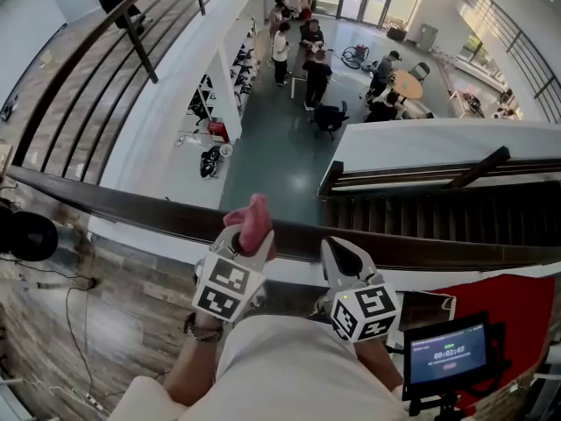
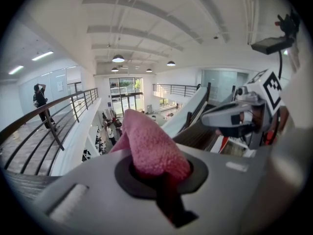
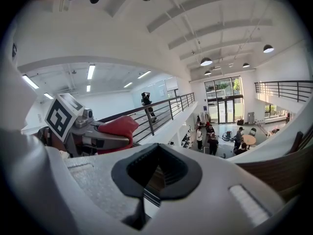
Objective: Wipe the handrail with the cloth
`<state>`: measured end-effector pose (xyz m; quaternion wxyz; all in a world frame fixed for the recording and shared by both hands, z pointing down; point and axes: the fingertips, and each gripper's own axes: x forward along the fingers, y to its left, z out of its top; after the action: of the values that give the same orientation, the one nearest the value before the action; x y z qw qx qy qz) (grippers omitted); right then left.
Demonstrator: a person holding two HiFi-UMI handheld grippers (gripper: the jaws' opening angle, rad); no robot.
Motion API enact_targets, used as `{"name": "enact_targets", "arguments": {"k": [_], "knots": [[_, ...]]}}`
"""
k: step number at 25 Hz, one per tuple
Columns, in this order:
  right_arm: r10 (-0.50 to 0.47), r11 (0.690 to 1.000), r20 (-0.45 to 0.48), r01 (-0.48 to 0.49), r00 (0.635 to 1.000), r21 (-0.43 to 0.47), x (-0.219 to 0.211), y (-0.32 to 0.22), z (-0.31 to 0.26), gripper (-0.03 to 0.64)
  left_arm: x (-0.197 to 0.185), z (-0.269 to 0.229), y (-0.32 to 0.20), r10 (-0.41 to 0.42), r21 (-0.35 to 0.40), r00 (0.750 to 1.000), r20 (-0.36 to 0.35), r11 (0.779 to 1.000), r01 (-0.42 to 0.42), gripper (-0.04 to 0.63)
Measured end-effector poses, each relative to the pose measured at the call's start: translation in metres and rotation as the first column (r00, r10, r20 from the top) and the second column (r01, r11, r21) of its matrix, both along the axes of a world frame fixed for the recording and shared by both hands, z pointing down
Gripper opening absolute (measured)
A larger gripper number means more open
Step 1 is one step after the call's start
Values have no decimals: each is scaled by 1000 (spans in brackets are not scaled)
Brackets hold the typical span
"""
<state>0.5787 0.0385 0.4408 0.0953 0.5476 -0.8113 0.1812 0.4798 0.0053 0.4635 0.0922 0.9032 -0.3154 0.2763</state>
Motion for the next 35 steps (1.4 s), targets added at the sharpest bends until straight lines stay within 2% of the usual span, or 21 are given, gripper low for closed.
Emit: {"name": "enact_targets", "arguments": {"k": [9, 25, 30, 35], "knots": [[-5, 1000, 18, 6, 1000, -16, 21, -3, -8, 3, 26, -11, 0, 11, -19, 1000, 13, 1000, -11, 35], [51, 999, 66, -51, 997, -5, 51, 2, -15, 3, 57, -11, 11, 76, -28, 996, 43, 997, -74, 35], [73, 997, 57, -72, 996, -12, 58, 0, -13, 3, 66, -11, 12, 103, -27, 993, 51, 994, -102, 35], [72, 997, -6, -72, 997, -2, 62, 3, -13, 3, 70, -12, 14, 111, -27, 992, 54, 994, -110, 35]]}}
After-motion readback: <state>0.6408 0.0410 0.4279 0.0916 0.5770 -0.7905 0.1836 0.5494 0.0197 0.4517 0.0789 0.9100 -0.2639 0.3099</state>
